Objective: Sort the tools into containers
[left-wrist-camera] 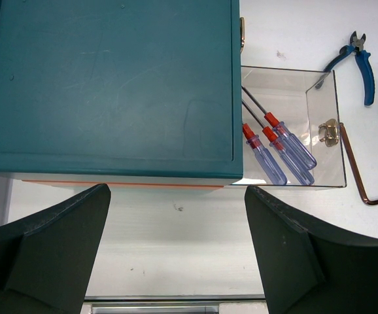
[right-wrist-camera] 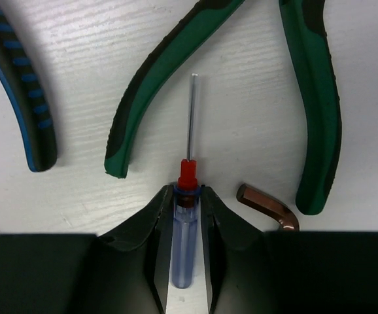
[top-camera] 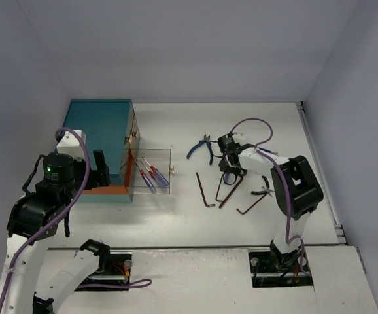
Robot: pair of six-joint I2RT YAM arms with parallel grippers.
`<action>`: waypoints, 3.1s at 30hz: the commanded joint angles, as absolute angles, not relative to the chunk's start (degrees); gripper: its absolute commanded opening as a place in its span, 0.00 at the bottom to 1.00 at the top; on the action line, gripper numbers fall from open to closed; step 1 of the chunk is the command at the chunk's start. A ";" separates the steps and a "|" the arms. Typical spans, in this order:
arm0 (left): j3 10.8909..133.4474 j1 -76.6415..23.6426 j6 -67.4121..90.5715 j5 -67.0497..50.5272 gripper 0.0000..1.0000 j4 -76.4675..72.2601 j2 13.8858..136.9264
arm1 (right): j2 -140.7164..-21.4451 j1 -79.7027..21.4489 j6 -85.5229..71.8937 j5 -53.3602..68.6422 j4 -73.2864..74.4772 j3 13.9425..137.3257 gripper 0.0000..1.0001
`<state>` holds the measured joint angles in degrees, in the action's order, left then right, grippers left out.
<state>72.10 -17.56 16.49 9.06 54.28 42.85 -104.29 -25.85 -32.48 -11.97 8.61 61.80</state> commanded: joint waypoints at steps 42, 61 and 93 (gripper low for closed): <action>74.55 -17.67 16.65 11.00 0.81 53.70 41.40 | -107.04 -55.15 -6.31 -3.52 8.35 95.81 0.31; 73.48 -17.67 16.70 5.40 0.81 53.41 41.43 | -75.25 -14.54 -13.24 -21.57 12.21 60.11 0.50; 60.64 -17.67 6.21 2.17 0.81 44.47 32.46 | -94.10 2.75 29.36 -1.02 16.08 57.42 0.56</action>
